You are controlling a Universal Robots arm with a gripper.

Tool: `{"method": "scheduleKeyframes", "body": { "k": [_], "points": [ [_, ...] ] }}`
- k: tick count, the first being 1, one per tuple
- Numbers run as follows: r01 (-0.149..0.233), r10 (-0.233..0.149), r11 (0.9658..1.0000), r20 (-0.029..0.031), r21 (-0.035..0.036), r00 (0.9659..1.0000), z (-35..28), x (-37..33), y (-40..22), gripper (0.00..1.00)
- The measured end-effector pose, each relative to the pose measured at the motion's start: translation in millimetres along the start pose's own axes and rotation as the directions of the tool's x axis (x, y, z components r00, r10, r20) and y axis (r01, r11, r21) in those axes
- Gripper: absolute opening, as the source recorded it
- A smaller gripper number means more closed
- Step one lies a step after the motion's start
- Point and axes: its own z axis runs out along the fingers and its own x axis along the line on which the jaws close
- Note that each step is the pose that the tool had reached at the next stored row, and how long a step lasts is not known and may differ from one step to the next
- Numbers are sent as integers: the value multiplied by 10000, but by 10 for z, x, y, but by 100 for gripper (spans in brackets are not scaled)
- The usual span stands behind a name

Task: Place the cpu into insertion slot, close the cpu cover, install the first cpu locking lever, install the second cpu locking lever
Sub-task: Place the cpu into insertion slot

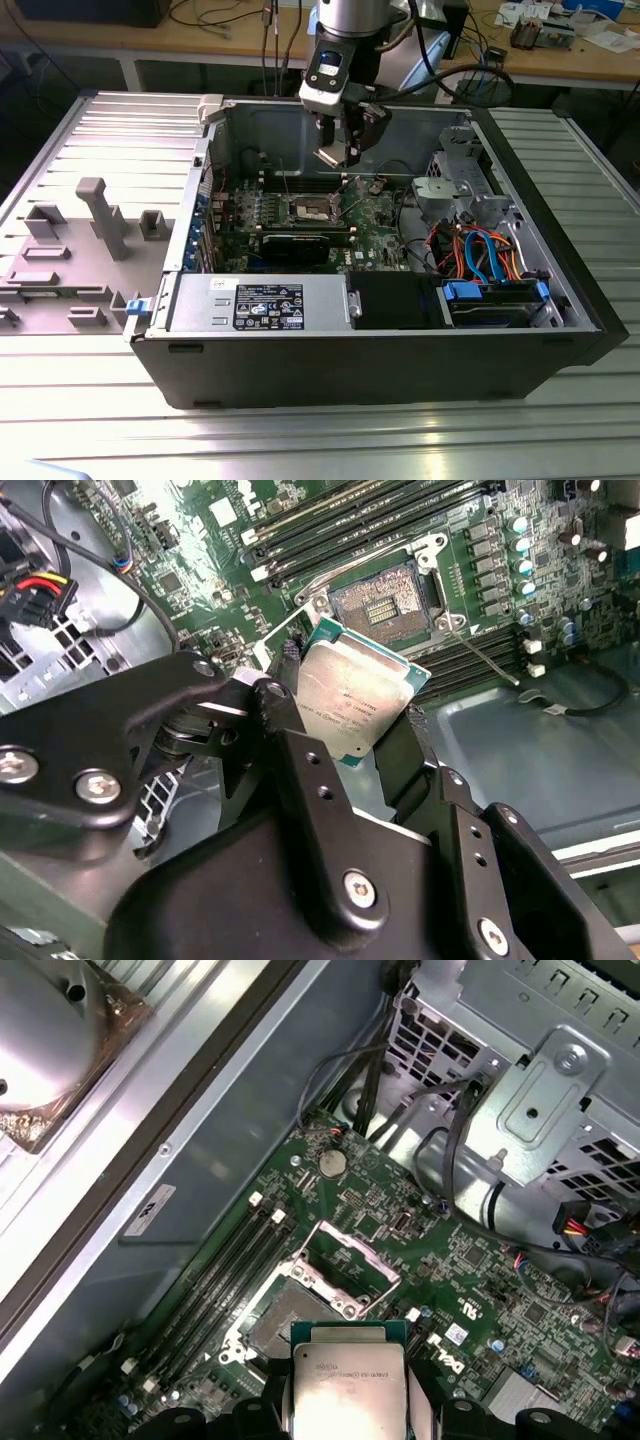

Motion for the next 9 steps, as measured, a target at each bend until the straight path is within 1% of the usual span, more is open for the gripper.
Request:
{"method": "scheduleKeyframes", "body": {
  "k": [3,5,9],
  "points": [
    [-354,354,9994,21,0,9994,23,0,-1,55],
    [-559,559,9984,29,12,9984,38,0,-2,55],
    [-857,857,9963,41,24,9963,59,-1,-4,55]
  ]
}}
